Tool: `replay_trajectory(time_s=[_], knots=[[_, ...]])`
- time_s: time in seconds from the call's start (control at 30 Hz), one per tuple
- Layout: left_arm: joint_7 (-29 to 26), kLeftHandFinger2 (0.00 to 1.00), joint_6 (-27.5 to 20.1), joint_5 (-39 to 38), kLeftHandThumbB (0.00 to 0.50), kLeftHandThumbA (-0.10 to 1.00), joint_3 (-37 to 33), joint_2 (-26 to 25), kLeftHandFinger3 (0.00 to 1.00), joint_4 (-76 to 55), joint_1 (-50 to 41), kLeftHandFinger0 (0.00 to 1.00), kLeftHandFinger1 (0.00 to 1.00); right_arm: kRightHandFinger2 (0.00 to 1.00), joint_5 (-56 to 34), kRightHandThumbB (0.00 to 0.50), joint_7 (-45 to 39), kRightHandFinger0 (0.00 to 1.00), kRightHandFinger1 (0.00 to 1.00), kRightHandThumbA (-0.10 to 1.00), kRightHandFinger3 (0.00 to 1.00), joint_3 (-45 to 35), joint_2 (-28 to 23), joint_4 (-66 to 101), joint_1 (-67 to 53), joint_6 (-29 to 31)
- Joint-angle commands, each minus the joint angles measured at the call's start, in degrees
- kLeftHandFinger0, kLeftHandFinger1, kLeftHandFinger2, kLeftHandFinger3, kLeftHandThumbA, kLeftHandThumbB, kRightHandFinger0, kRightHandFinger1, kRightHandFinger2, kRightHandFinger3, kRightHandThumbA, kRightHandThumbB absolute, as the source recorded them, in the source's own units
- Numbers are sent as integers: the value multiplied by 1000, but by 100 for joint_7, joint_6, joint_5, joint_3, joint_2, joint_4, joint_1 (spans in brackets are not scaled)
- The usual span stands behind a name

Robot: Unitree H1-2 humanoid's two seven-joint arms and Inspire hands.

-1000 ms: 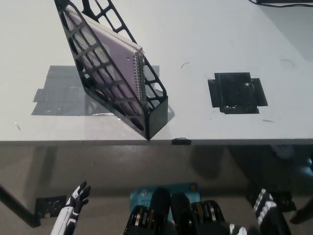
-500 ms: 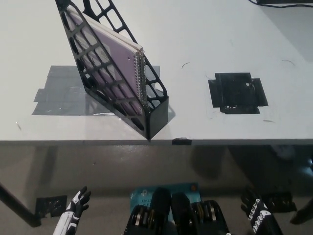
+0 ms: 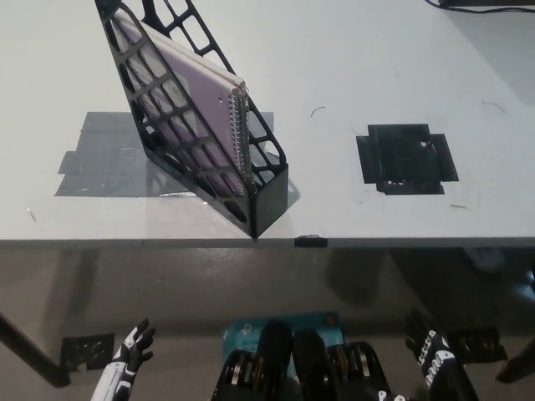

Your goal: A person hands a notebook to the robot and the robot grabs it with its right hand and places it in the magazine stand kept in the centre of the desk infront of it.

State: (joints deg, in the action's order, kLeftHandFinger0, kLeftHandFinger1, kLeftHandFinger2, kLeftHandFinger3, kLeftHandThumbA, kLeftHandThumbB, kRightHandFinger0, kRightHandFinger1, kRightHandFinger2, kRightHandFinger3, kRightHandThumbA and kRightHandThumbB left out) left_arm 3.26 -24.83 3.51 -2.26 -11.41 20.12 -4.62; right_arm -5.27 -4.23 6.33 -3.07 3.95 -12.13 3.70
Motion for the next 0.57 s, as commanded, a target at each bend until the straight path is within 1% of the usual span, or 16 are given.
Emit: replay_trajectory(time_s=[0.0, 0.1, 0.2, 0.23, 0.27, 0.33, 0.53], knots=[[-92, 1000, -210, -20, 500, 1000, 27, -20, 1000, -149, -71, 979, 1000, 1000, 132, 166, -67, 1000, 1000, 1000, 1000, -3, -24, 150, -84, 411], [-85, 1000, -210, -13, 500, 1000, 30, -47, 1000, -210, -196, 982, 1000, 1000, 169, 160, -72, 1000, 1000, 1000, 1000, 30, -15, 164, -204, 462], [-116, 1000, -210, 54, 500, 1000, -18, -36, 1000, -247, -310, 988, 1000, 1000, 256, 178, -29, 1000, 1000, 1000, 1000, -1, -43, 221, -350, 494], [-116, 1000, -210, 58, 500, 1000, -22, -22, 1000, -260, -336, 988, 1000, 1000, 278, 175, -16, 1000, 1000, 1000, 1000, -15, -50, 241, -390, 514], [-108, 1000, -210, 47, 500, 1000, -22, -8, 1000, -271, -346, 986, 1000, 1000, 286, 193, -16, 1000, 1000, 1000, 1000, -24, -58, 256, -404, 515], [-110, 1000, -210, 40, 500, 1000, -18, -5, 1000, -257, -318, 984, 1000, 1000, 316, 209, -4, 1000, 1000, 1000, 1000, -42, -62, 264, -399, 519], [-170, 1000, -210, 117, 500, 1000, -67, 17, 1000, -286, -397, 978, 1000, 1000, 308, 207, -26, 1000, 1000, 1000, 1000, -65, -85, 308, -494, 560]])
